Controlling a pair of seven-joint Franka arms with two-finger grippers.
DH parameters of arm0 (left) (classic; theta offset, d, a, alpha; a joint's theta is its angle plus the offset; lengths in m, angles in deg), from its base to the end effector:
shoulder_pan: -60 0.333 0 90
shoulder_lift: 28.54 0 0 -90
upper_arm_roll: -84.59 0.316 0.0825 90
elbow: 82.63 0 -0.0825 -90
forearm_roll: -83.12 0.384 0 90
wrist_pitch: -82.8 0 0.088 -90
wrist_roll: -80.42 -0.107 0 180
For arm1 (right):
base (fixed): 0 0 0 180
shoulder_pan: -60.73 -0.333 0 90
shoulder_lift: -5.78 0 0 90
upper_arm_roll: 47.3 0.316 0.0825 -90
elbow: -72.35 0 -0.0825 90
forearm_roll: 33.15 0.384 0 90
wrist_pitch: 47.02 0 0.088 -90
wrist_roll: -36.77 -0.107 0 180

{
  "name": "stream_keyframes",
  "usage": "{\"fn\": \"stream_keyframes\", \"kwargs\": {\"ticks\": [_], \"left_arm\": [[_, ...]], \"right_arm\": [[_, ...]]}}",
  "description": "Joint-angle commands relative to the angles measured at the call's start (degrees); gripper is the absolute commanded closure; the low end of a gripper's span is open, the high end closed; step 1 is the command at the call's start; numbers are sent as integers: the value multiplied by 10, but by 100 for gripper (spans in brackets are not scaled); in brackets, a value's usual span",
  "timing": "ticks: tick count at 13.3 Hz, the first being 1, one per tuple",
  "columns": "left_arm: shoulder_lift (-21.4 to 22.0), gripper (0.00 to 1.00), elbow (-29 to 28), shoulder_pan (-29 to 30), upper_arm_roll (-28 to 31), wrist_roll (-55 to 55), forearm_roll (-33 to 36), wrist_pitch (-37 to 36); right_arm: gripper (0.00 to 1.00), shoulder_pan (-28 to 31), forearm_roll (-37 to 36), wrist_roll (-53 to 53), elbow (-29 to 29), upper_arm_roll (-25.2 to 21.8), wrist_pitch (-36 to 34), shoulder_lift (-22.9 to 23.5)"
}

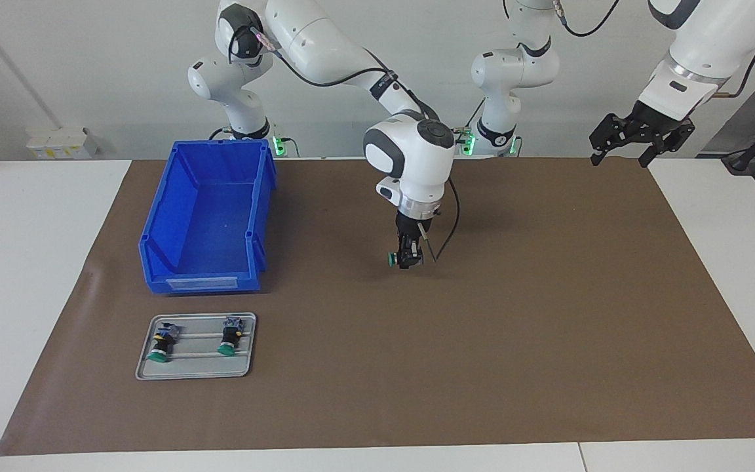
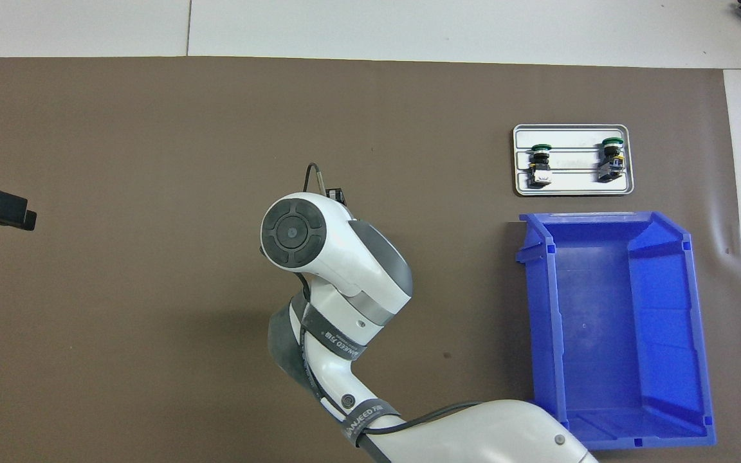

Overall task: Place and press button with both arms
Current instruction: 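Set the button down with the right gripper while the left gripper approaches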

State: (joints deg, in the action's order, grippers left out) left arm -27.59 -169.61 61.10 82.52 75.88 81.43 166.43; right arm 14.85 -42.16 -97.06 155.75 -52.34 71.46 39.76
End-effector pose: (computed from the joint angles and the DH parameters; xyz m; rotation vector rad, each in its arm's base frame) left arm 0.5379 -0.0127 0.6487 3.1071 -0.1536 -0.0638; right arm 0.5384 0.4694 0.3425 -2.2437 2.1621 -0.2948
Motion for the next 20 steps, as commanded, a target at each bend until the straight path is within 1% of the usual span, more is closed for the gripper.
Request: {"fn": "stream_keyframes", "kwargs": {"ticks": [1, 6, 7, 8, 10, 12, 13, 15, 16, 17, 18, 20], "left_arm": [[15, 0, -16, 4, -3, 1, 8, 2], [15, 0, -16, 4, -3, 1, 8, 2], [15, 0, -17, 3, -4, 0, 8, -4], [16, 0, -16, -3, -4, 1, 8, -7], [15, 0, -16, -7, -7, 1, 8, -5], [16, 0, -16, -1, -6, -4, 8, -4], [15, 0, -16, 0, -6, -6, 8, 6], [13, 0, -17, -4, -7, -38, 8, 37], [14, 0, -19, -7, -8, -65, 8, 41], [17, 1, -33, -14, -9, -97, 8, 46], [21, 1, -42, -28, -10, -116, 8, 60], [30, 1, -66, -43, -12, -158, 8, 88]], "right_arm": [[100, -10, -22, -22, 39, 0, 33, -8], [100, -10, -23, -58, 81, 0, 77, -14], [97, -10, -23, -70, 86, 0, 80, -15], [78, -10, -23, -82, 87, 0, 80, -15], [0, -18, -29, -82, 86, -1, 73, -16], [0, -21, -71, -67, 82, -1, 73, -18], [0, -16, -80, -42, 81, 0, 79, -31], [0, 15, -74, 34, 89, 0, 73, -85], [0, 30, -67, 66, 100, 1, 71, -114], [0, 45, -61, 105, 110, 0, 69, -141], [0, 65, -59, 145, 112, 1, 68, -158], [0, 95, -56, 240, 112, 0, 47, -176]]}}
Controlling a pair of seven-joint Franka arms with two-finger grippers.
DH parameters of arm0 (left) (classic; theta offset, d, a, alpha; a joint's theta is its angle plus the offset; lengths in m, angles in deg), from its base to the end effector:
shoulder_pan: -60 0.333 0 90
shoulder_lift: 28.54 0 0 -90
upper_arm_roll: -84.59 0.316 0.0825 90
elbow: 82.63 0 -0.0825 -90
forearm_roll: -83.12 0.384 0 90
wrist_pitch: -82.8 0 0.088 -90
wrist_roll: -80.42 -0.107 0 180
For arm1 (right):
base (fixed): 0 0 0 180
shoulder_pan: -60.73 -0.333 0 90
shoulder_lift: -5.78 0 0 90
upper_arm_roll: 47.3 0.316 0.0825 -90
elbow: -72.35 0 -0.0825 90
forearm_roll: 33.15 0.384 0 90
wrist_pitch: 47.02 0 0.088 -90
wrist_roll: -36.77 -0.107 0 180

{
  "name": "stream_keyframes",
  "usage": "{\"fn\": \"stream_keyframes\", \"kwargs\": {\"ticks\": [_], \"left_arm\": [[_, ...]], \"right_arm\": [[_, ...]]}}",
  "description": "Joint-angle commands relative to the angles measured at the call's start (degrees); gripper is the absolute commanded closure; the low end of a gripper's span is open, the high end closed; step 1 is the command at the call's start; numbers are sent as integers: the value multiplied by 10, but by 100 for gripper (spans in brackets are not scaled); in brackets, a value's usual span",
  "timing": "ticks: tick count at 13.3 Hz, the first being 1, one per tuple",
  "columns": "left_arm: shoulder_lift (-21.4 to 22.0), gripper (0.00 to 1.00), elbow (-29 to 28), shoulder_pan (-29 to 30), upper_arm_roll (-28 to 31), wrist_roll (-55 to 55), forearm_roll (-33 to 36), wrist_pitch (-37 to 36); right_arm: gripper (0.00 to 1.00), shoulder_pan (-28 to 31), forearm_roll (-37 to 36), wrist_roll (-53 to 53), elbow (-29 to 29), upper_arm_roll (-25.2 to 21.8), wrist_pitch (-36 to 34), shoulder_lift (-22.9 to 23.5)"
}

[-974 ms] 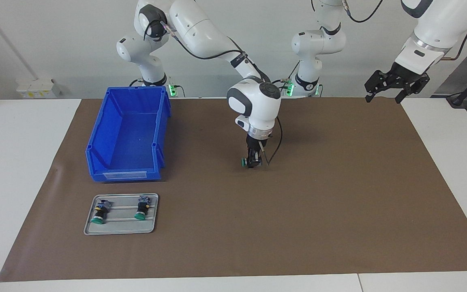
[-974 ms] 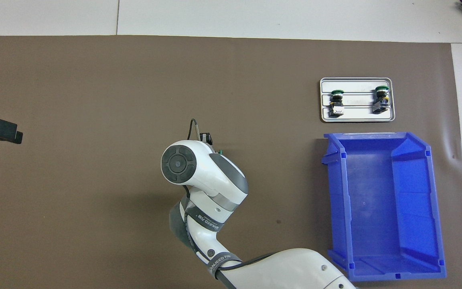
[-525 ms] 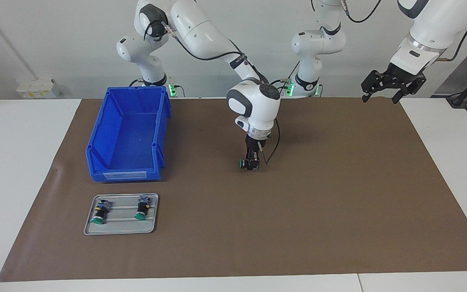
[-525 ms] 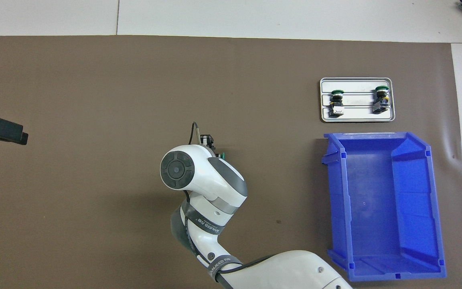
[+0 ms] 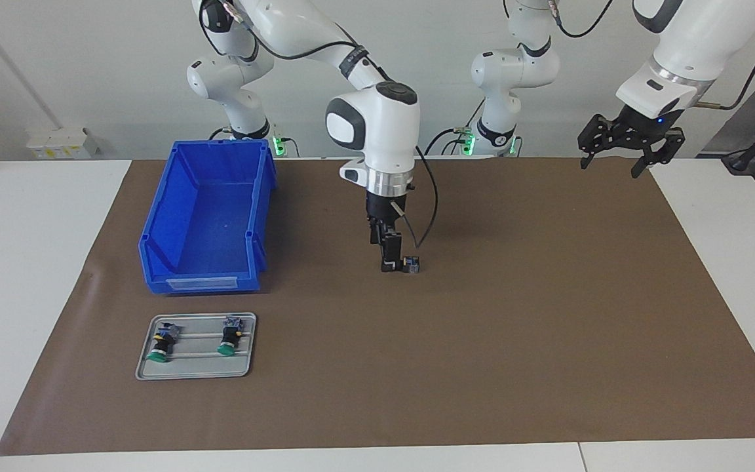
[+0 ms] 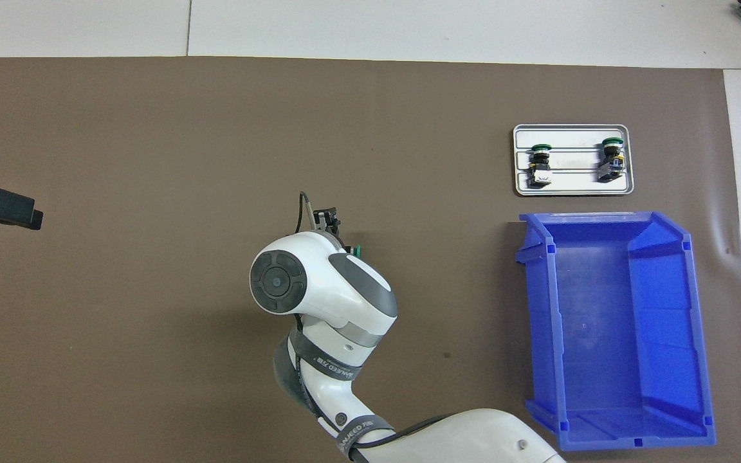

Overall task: Place and press button with both arms
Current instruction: 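Set the button down with the right gripper while the left gripper approaches, then grasp the green button with the left gripper and lift it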

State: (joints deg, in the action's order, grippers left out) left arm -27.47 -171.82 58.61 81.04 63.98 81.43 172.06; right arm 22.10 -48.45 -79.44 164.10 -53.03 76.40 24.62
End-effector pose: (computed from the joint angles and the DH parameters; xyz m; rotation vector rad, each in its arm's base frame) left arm 0.5455 -0.0507 0.6403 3.0609 -0.5789 0.0352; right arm 0.5713 0.3661 0.4655 -2.3369 1.8182 -0.4778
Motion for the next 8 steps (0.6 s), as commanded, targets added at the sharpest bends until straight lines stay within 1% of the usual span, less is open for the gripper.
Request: {"fn": "stream_keyframes", "kwargs": {"ticks": [1, 2, 3, 4, 6, 8], "left_arm": [[32, 2, -62, -25, 1, -82, 7, 51], [41, 2, -83, -43, 1, -117, 7, 75], [45, 6, -104, -62, 1, -133, 6, 93], [50, 15, -119, -73, 1, -147, 6, 107], [51, 17, -141, -93, 0, -227, 3, 135], [49, 16, -164, -118, -1, -284, -3, 165]], "right_arm": [[0, 47, 13, 123, 28, 7, -11, -33], [0, 71, 30, 187, 28, 8, -20, -42], [0, 96, 55, 257, 29, 8, -28, -55], [0, 122, 82, 324, 29, 7, -40, -66], [0, 181, 121, 449, 28, 7, -68, -92], [0, 231, 141, 562, 28, 7, -94, -113]]}}
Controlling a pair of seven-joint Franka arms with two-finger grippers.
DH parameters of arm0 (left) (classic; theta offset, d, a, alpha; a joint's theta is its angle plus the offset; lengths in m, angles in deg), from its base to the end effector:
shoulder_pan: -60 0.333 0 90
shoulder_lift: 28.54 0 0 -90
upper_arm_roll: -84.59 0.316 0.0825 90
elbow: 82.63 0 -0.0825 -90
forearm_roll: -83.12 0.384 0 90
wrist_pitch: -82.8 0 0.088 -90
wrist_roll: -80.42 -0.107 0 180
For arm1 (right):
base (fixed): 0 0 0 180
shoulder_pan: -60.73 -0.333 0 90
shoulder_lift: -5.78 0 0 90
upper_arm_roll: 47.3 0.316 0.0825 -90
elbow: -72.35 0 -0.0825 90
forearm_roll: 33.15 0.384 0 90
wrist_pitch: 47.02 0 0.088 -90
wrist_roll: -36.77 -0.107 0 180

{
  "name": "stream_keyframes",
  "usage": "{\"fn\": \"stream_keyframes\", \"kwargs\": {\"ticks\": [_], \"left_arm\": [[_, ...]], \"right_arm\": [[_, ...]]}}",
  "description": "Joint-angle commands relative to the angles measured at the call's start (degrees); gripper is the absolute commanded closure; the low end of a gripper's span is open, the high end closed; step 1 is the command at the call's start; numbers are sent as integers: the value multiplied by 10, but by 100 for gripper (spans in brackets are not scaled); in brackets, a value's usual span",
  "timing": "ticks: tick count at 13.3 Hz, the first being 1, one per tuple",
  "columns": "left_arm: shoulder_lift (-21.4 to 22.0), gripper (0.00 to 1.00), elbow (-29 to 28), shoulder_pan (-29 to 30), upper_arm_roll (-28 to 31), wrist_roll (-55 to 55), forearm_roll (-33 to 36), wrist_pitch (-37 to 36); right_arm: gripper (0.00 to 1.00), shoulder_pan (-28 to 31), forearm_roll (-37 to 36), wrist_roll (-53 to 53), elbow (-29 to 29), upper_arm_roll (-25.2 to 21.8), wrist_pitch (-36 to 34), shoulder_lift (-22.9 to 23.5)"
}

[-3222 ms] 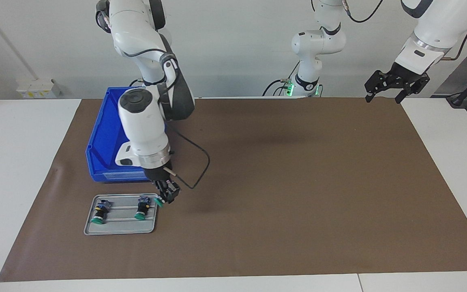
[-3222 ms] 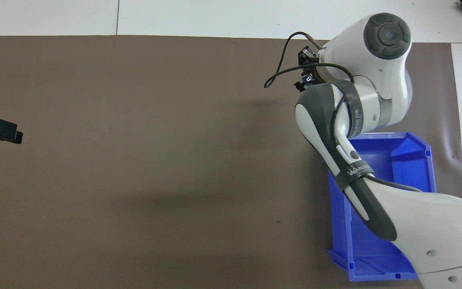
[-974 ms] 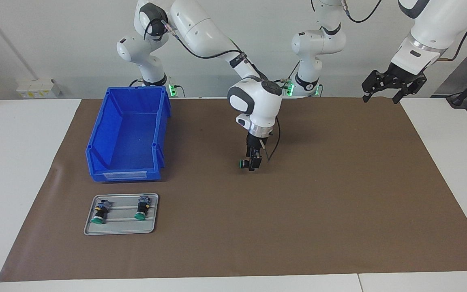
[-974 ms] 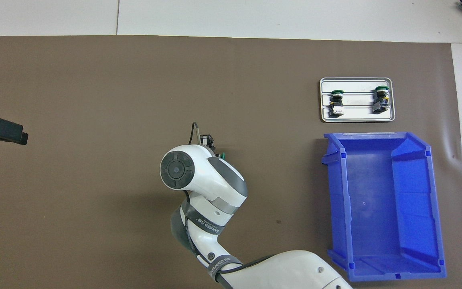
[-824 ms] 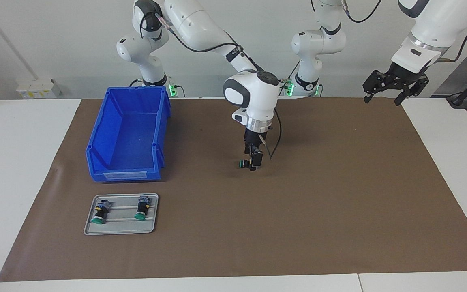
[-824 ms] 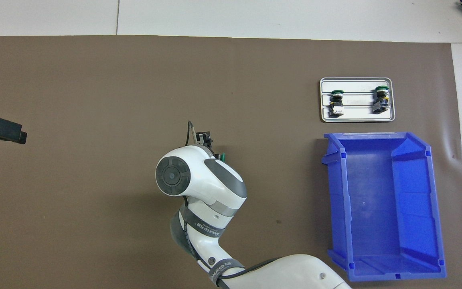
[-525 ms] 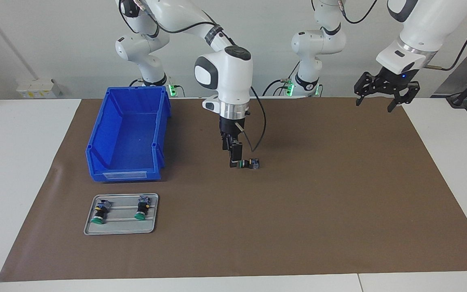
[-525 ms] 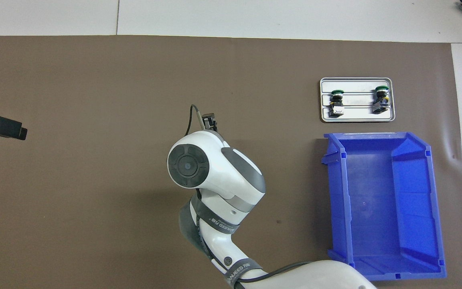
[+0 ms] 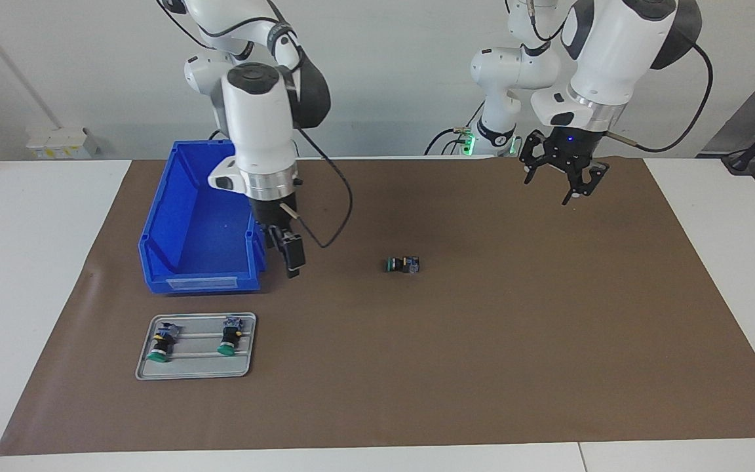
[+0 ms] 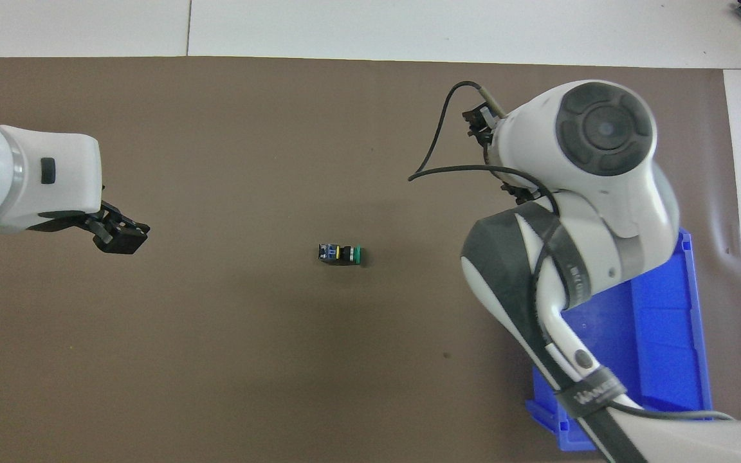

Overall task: Place and press button with both arms
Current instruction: 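Grasp the green button with the left gripper and lift it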

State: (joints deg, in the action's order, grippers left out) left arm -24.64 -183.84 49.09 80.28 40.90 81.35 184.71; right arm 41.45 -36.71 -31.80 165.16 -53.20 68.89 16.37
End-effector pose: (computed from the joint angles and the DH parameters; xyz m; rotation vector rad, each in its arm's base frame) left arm 0.5283 -0.1477 0.5872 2.7841 -1.4323 0.1310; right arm 0.6231 0.1496 0.5351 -2.7102 1.3740 -0.3298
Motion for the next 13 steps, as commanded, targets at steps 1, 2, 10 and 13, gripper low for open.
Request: {"fn": "stream_keyframes", "kwargs": {"ticks": [1, 2, 10, 13], "left_arm": [[17, 16, -55, -37, 8, -74, -14, 63], [11, 16, -64, -56, 8, -79, -20, 85], [-115, 3, -65, -153, 9, -73, -28, 232], [-164, 3, -49, -171, 10, -72, -23, 238]], "right_arm": [[0, 57, 23, 137, 17, 9, -30, -39], [0, 78, 23, 189, 17, 9, -42, -49], [0, 168, 17, 588, -8, -1, -225, -138], [0, 177, 15, 659, -11, -2, -248, -135]]}}
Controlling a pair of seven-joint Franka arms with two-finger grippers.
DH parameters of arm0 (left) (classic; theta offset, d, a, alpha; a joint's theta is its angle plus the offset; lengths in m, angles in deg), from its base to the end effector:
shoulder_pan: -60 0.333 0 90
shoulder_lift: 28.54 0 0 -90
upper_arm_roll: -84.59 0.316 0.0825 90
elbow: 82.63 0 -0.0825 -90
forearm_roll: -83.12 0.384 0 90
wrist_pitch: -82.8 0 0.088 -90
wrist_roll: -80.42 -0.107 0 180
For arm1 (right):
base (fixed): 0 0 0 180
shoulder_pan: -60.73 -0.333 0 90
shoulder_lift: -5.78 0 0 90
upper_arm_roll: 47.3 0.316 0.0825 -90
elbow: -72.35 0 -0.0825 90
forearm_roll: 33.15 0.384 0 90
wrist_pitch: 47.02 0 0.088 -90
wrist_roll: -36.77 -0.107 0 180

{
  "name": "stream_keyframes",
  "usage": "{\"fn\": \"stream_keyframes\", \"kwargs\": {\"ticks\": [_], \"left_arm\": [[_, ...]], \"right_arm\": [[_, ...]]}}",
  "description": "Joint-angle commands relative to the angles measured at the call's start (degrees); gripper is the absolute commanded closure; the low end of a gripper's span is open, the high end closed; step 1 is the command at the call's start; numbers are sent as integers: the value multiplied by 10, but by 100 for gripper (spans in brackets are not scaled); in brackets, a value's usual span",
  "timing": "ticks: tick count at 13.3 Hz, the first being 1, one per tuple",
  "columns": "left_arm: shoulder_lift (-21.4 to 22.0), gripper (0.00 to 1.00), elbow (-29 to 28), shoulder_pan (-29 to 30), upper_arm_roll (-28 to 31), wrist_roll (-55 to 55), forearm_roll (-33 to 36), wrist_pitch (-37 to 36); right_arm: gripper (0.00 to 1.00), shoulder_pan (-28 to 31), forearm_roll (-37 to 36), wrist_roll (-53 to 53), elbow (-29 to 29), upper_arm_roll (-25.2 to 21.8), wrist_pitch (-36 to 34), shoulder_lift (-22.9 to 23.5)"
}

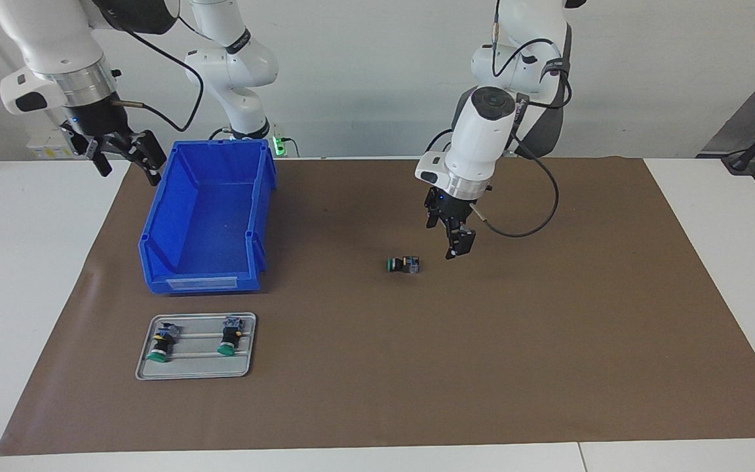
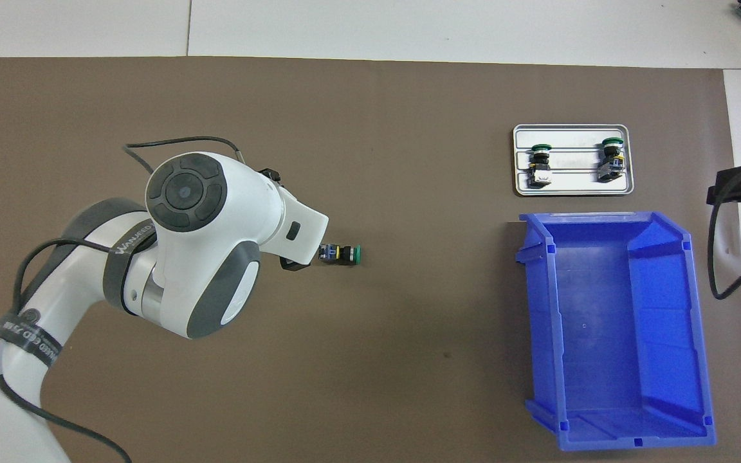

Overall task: Place and press button with both arms
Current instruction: 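Grasp the green button with the left gripper and lift it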

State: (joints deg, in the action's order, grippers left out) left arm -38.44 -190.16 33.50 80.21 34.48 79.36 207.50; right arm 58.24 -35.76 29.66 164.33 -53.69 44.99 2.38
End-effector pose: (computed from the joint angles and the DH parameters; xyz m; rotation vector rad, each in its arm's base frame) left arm 0.5278 -0.3162 0.4318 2.4494 -1.8715 0.2086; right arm 0.5381 -0.0434 0.6437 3.0886 -0.2973 0.0940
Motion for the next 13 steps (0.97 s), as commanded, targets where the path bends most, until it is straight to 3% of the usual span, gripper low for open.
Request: {"fn": "stream_keyframes", "kwargs": {"ticks": [1, 4, 13], "left_arm": [[-33, 3, 16, -21, 10, -7, -2, 12], [-110, 3, 66, -62, 13, 30, -2, 18], [-135, 3, 41, -82, 14, 56, 5, 77]], "right_arm": [[0, 6, 6, 46, 1, 2, -13, 2], [0, 1, 8, 46, 21, 7, -17, -9], [0, 2, 12, 45, 2, 5, -29, -1]]}}
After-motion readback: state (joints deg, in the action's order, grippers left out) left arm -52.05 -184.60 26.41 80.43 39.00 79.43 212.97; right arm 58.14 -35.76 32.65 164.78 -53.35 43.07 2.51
